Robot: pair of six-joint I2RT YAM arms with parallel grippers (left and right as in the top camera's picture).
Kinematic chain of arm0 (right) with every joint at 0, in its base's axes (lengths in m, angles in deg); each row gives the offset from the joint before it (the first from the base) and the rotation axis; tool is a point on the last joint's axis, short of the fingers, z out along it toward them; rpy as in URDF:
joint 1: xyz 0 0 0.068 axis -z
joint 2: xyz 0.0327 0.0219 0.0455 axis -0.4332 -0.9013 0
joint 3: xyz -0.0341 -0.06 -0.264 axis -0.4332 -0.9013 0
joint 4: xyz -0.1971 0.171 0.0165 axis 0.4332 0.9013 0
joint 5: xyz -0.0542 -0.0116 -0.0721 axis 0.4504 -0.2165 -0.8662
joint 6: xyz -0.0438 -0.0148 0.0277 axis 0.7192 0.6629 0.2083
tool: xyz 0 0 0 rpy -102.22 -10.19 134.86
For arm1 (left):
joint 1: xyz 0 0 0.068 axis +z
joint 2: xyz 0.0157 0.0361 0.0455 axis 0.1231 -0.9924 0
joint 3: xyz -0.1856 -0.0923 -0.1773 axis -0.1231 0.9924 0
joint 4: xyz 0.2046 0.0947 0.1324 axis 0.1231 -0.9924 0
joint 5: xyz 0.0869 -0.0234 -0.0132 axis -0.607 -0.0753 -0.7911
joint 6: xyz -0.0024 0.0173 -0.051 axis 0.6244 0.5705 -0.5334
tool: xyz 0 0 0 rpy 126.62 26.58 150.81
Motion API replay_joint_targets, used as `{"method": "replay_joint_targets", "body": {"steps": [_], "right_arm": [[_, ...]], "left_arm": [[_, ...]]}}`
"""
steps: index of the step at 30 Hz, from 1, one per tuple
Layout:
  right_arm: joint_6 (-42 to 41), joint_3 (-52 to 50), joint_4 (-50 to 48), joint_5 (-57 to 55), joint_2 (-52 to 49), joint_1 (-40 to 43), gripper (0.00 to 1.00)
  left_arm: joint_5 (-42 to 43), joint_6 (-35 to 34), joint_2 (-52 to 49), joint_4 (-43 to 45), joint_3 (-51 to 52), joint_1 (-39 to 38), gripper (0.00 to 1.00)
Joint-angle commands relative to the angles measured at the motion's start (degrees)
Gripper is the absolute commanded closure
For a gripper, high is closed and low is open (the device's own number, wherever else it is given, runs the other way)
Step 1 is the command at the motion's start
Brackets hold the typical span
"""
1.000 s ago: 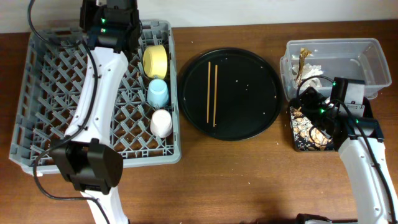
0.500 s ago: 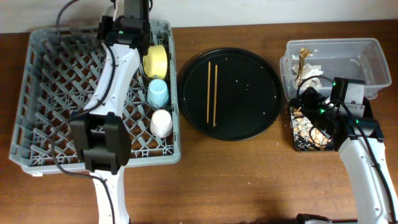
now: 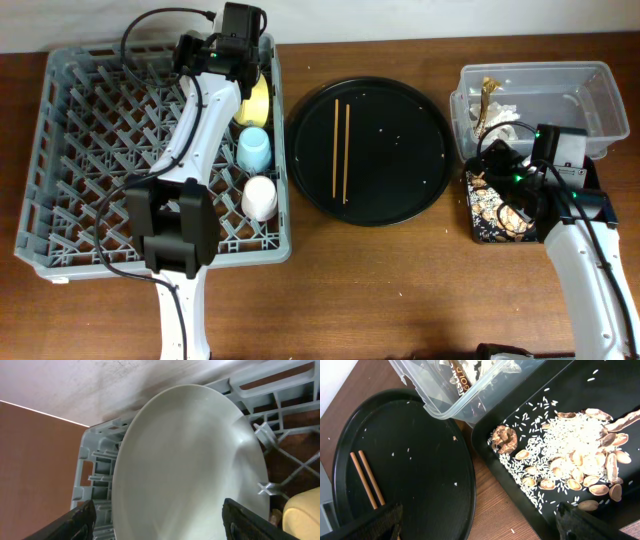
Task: Sort waste into correct bins and load items into the dishwasher rack
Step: 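Lift the white plate and stand it upright in the dish rack, then grasp one wooden chopstick from the round tray with the left gripper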
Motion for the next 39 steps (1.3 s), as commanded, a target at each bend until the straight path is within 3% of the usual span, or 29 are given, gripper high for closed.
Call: {"method": "replay_joint_targets", "body": {"steps": [1,2,3,5,7,9,11,15,20,23,26,32,36,39], "right_arm": [[-0.28,-0.09,-0.20,-0.09,-0.09,0.37,0.02],[-0.28,-0.09,-0.20,-0.11,-0.09,0.37,0.02],[-0.28,-0.09,-0.20,-0.11,-0.09,0.37,0.02],[-0.28,-0.09,-0.20,-0.11,-0.09,0.37,0.02],[-0.28,-0.09,-0.20,-0.11,-0.09,0.37,0.02],[-0.28,-0.09,-0.20,-0.11,-0.09,0.37,0.02],[-0.28,-0.09,-0.20,-0.11,-0.09,0.37,0.02],[-0.28,-0.09,-0.20,-0.11,-0.09,0.37,0.02],[-0.28,-0.09,-0.17,-0.11,-0.09,0.37,0.02],[-0.28,-0.09,-0.20,-0.11,-0.09,0.37,0.02],[-0.28,-0.09,-0.17,-0.11,-0.09,0.37,0.01],[-0.28,-0.09,-0.20,-0.11,-0.09,0.37,0.02],[-0.28,-0.09,-0.20,-0.11,-0.09,0.37,0.01],[-0.28,-0.09,-0.17,-0.11,-0.09,0.37,0.02]], "left_arm": [[12.63,-1.81,10.10,-4.24,-3.61,-0.13,0.17],[20.50,-1.81,12.68,-6.32,-3.61,-0.17,0.17],[35.82,-1.79,15.82,-10.34,-3.61,-0.15,0.16],[54.40,-1.81,17.05,-16.44,-3.58,-0.31,0.18],[59.30,-1.81,15.91,-20.72,-3.41,-2.05,0.18],[57.79,-1.81,13.81,-23.21,-3.41,-6.84,0.18],[47.21,-5.75,10.99,-23.74,-3.41,-12.76,0.17],[45.70,-12.94,3.15,-24.00,-3.41,-17.29,0.17],[45.90,-17.75,-5.97,-21.38,-3.41,-16.81,0.20],[45.86,-17.77,-8.13,-19.87,-3.39,-16.70,0.31],[44.63,-24.11,-9.84,-17.46,-3.34,-15.93,0.35],[44.59,-24.11,-12.55,-15.78,-3.34,-15.93,0.36],[43.85,-24.11,-12.57,-14.84,-3.26,-15.93,0.48],[41.59,-24.11,-13.20,-14.47,-3.06,-15.93,0.52]]}}
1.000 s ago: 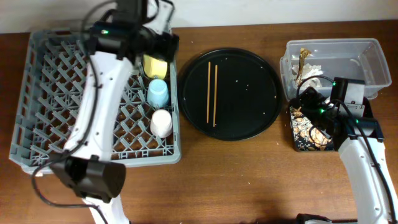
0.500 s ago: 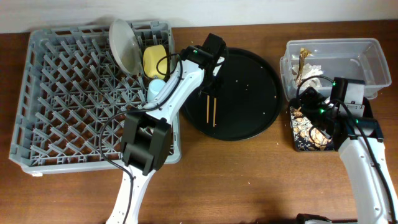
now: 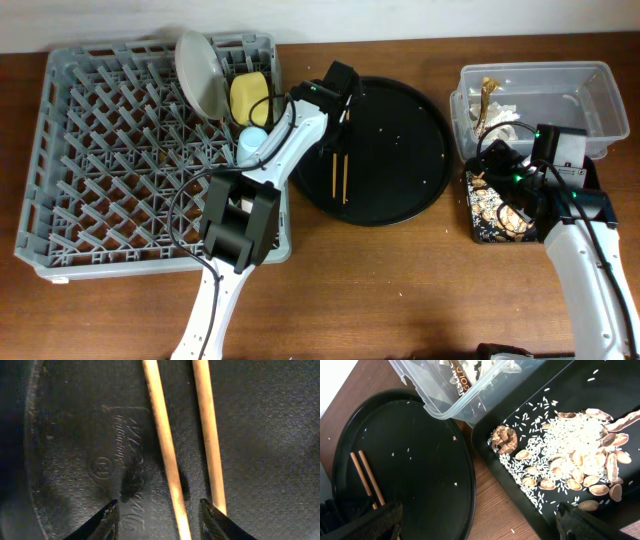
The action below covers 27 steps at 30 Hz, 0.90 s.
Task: Sort waste into correct bins and load items into the dishwasher rack
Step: 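Grasp one wooden chopstick from the round tray with the left gripper, then place the chopstick into the dish rack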
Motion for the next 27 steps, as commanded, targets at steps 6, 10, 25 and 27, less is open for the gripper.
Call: {"method": "replay_joint_targets", "body": {"steps": [6,10,25,27], "right_arm": [[-0.26,-0.09,-0.17,-0.11,-0.04,0.37,0.02],[-0.26,-0.09,-0.17,-0.09,-0.04,0.37,0.02],[-0.26,-0.09,-0.17,-0.09,-0.04,0.37,0.02],[-0.26,-0.09,-0.17,-0.11,-0.04,0.37,0.02]], "left_arm": [[-1.66,-0.31,-4.39,0.70,0.22,0.04,0.80],[-1.88,-0.26,-4.48,-0.42,-0.68,0.07,0.99],[-5.97,7.37,18.80,-39.41,-30.56,8.44,0.99],[-8.17,3.65,28.17,-39.32,-14.01,11.96,0.99]]}}
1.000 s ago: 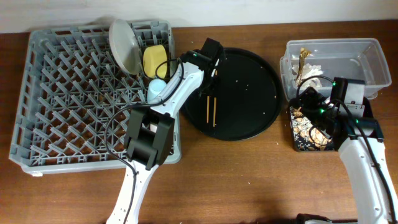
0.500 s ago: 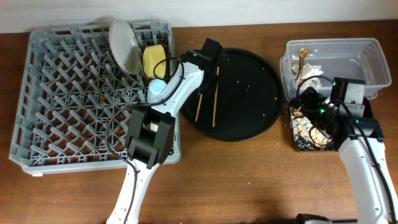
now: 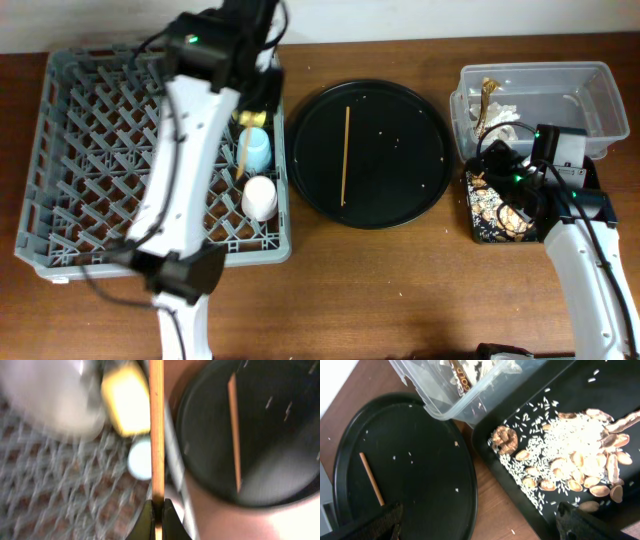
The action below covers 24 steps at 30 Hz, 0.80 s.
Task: Sort waste into correct bins and load items into the dishwasher rack
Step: 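Place the chopstick into the dish rack, then grasp the second wooden chopstick with the left gripper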
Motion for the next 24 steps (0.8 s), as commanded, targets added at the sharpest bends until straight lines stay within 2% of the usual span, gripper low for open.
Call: {"method": "replay_joint_targets", "body": {"steps": [1,4,8,10,11,12,14,17,22,24], "right_arm": [[-0.26,-0.07,-0.02,-0.11,0.07,0.37,0.02],[-0.26,-0.07,-0.02,-0.11,0.07,0.37,0.02],[-0.26,-0.07,-0.02,-0.11,0.07,0.37,0.01],[-0.26,-0.07,0.00,-0.11,0.07,0.37,0.02],[-0.26,-0.07,0.00,-0.11,0.07,0.37,0.02],[-0.26,-0.07,0.00,-0.11,0.07,0.37,0.02],[-0.26,-0.07,-0.02,-0.11,0.07,0.37,0.02],[-0.26,-0.07,-0.02,-0.11,0.07,0.37,0.01],[-0.26,-0.07,0.00,-0.11,0.07,0.37,0.01],[-0.26,-0.07,0.00,-0.11,0.07,0.37,0.01]], "left_arm": [[-2.36,-3.02,10.71,1.27,19.15,5.70,0.99],[-0.81,-3.04,12.63,8.26,34.62,9.86,0.99],[0.02,-3.91,12.57,29.51,56.06,13.40,0.99],[0.00,-3.87,12.57,35.39,61.48,13.57,0.99],[0.00,-3.87,12.57,36.61,62.60,13.57,0.69],[-0.02,-3.87,12.94,36.22,62.58,13.55,0.34],[0.00,-3.87,14.19,34.97,61.46,13.42,0.30],[0.02,-3.87,18.62,32.41,56.26,12.07,0.32],[-3.32,-3.87,25.51,34.40,50.53,3.39,0.33],[-3.26,-4.66,25.73,36.85,50.53,-0.83,0.37]]}}
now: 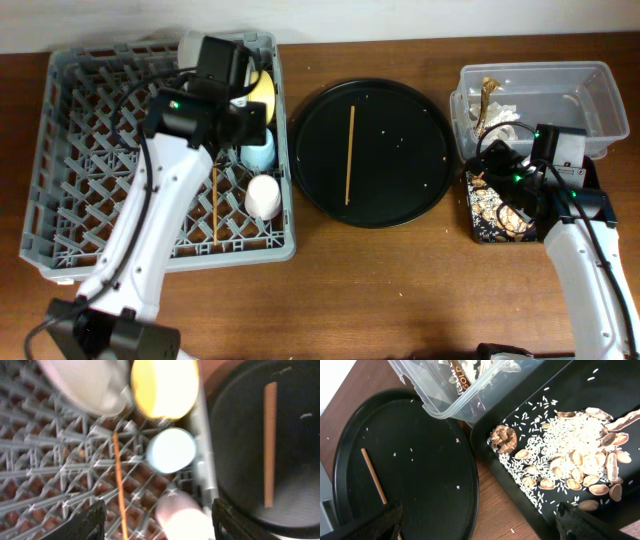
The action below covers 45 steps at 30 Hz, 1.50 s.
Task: Sort waste into correct bins and load items into the dishwasher rack
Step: 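Grasp the second wooden chopstick with the left gripper, then place the second chopstick into the dish rack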
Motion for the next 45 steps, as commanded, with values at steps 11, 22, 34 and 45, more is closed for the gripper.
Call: {"method": "replay_joint_targets", "body": {"steps": [11,22,34,45], "right_arm": [[-0.26,-0.04,-0.17,-0.13,0.11,0.37,0.02],[-0.26,-0.04,-0.17,-0.13,0.11,0.37,0.02],[-0.26,-0.04,-0.17,-0.13,0.11,0.37,0.02],[-0.26,-0.04,-0.17,-0.13,0.11,0.37,0.02]], "left_arm": [[-1.05,-13.20,-24.76,16.81,-0.37,-19.87,0.47],[1.77,-6.01,-32.02,20.22,-0.39,-20.26,0.59],[4.04,3.58,-35.93,17.33,-0.52,-20.44,0.99],[-6.84,-0.57,-29.16,-31.43,-43.43,-12.74,0.99]]}}
